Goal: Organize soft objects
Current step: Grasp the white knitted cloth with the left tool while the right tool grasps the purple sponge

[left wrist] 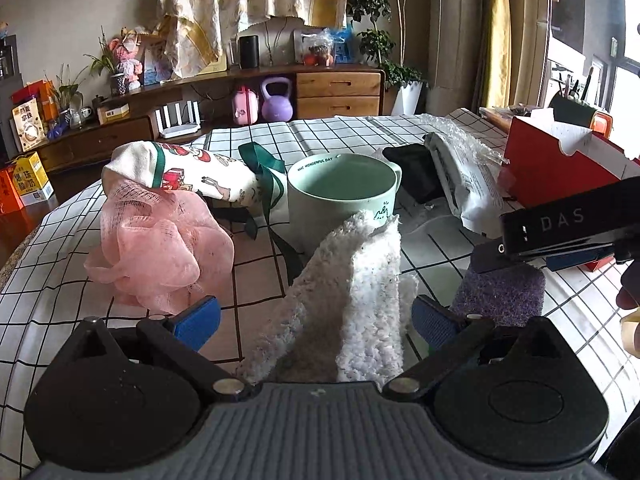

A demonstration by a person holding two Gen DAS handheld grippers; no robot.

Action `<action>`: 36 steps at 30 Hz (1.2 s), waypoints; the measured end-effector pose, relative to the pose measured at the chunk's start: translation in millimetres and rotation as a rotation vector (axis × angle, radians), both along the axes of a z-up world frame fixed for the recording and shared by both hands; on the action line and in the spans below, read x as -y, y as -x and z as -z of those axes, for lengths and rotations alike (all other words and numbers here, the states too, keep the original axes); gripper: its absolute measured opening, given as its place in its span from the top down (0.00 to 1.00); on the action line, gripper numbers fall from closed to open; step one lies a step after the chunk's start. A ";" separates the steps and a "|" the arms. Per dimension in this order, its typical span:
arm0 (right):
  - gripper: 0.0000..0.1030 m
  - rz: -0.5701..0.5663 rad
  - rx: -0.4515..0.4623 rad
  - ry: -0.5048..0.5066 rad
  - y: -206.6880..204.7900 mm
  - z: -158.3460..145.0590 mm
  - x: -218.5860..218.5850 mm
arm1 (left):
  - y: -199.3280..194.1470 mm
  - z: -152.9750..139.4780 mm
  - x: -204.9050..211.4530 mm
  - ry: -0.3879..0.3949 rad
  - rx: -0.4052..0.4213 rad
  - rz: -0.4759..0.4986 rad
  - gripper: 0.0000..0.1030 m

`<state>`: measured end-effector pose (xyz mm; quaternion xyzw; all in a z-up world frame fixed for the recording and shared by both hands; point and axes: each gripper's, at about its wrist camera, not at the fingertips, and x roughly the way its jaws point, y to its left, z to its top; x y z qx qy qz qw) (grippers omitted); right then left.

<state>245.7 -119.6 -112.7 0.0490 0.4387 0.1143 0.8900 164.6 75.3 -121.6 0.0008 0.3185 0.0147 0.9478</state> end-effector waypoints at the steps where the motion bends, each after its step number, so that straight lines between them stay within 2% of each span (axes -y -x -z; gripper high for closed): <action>1: 0.11 0.005 -0.007 0.000 -1.9 1.0 -3.3 | -1.1 0.9 -0.8 -0.002 0.000 0.005 0.01; 8: 0.09 0.023 -0.046 0.064 -5.9 10.2 -20.7 | -12.0 9.7 0.2 -0.004 -0.024 0.047 0.02; 11: 0.07 0.005 -0.043 0.091 -6.5 13.7 -25.6 | -17.9 17.2 -0.3 -0.002 -0.046 0.046 0.12; 15: 0.07 -0.017 -0.036 0.110 -2.3 12.8 -25.7 | -19.1 23.6 -1.1 0.008 -0.066 0.050 0.15; 24: 0.04 -0.056 -0.052 0.116 14.2 11.9 -8.4 | -12.7 24.8 0.9 0.018 -0.073 0.066 0.47; 26: 0.04 -0.072 -0.060 0.103 17.8 12.6 -2.5 | -10.4 23.7 2.3 0.017 -0.074 0.067 0.56; 28: 0.08 -0.092 -0.049 0.099 23.8 11.8 3.1 | -7.6 21.9 3.4 0.017 -0.070 0.060 0.63; 30: 0.16 -0.117 -0.037 0.065 29.6 11.2 9.2 | -5.5 20.2 4.2 0.021 -0.069 0.047 0.68; 34: 0.17 -0.135 -0.033 0.032 35.6 10.3 16.8 | -1.6 16.1 3.5 0.031 -0.069 0.026 0.81; 36: 0.17 -0.139 -0.029 0.011 38.7 8.9 21.7 | 0.8 13.6 3.5 0.031 -0.067 0.018 0.84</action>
